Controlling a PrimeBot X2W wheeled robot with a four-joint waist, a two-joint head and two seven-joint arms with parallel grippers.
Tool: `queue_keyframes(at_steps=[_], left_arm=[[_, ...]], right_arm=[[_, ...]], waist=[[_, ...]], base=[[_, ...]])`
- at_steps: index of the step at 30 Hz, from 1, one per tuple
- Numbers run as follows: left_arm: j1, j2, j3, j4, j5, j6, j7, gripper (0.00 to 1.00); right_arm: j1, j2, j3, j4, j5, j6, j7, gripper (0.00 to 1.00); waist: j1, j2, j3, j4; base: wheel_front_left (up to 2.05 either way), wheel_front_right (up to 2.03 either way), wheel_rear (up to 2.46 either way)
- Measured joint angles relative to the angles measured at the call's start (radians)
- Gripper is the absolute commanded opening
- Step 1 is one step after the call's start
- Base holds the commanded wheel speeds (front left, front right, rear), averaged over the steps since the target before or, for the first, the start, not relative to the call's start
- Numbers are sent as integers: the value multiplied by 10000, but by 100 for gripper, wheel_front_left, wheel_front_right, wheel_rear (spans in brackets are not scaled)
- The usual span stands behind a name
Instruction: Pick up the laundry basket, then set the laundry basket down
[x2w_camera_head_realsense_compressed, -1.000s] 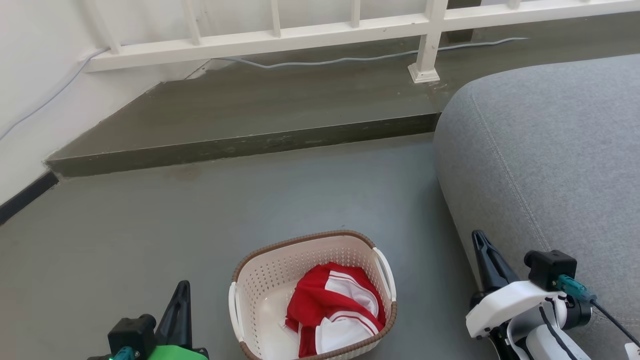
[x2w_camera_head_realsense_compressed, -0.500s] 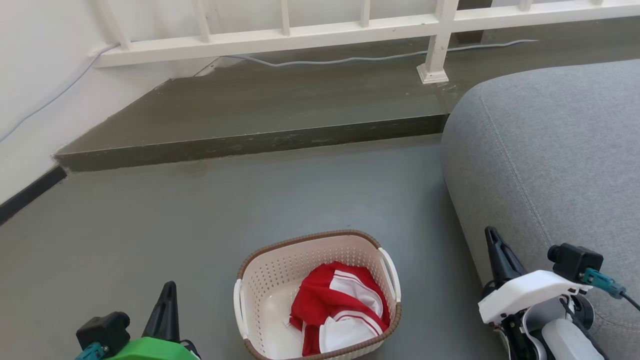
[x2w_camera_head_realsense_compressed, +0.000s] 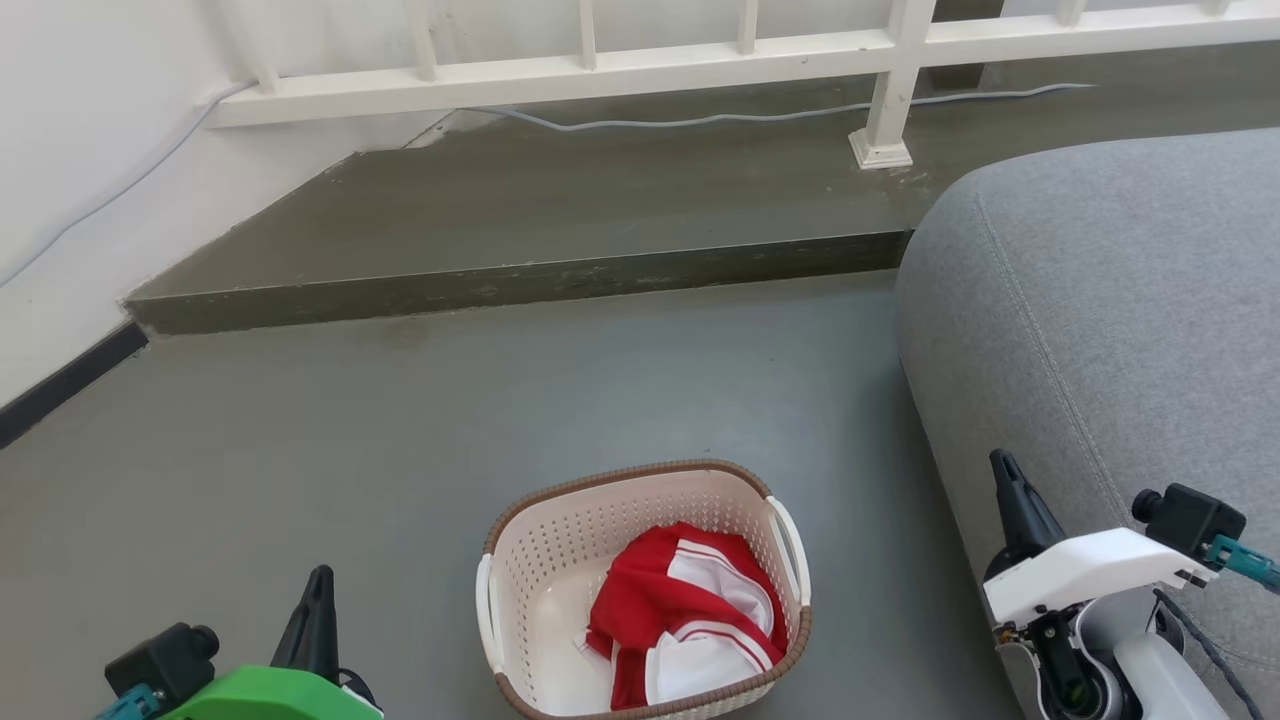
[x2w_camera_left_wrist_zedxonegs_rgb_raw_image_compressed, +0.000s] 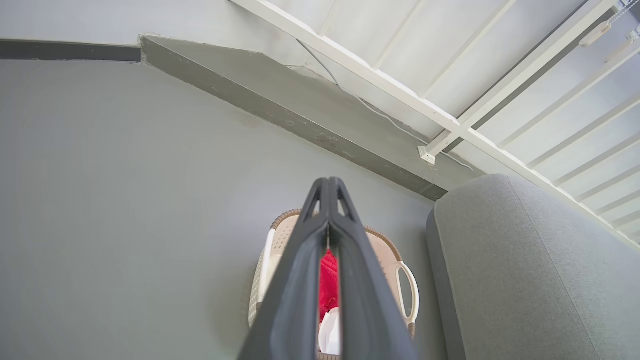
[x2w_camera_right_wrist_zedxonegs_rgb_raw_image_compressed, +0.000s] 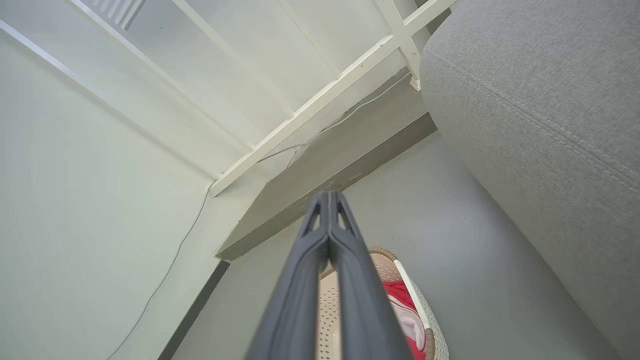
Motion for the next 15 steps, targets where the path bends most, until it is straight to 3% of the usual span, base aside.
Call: queue_keyframes(at_steps=[15], left_arm=[[-249, -132, 514, 207, -1946, -349, 443, 0]], right_arm=[[-36, 96, -719, -2, 1871, 286, 493, 0]], waist=[[0, 0, 7, 189]], base=[[0, 0, 0]])
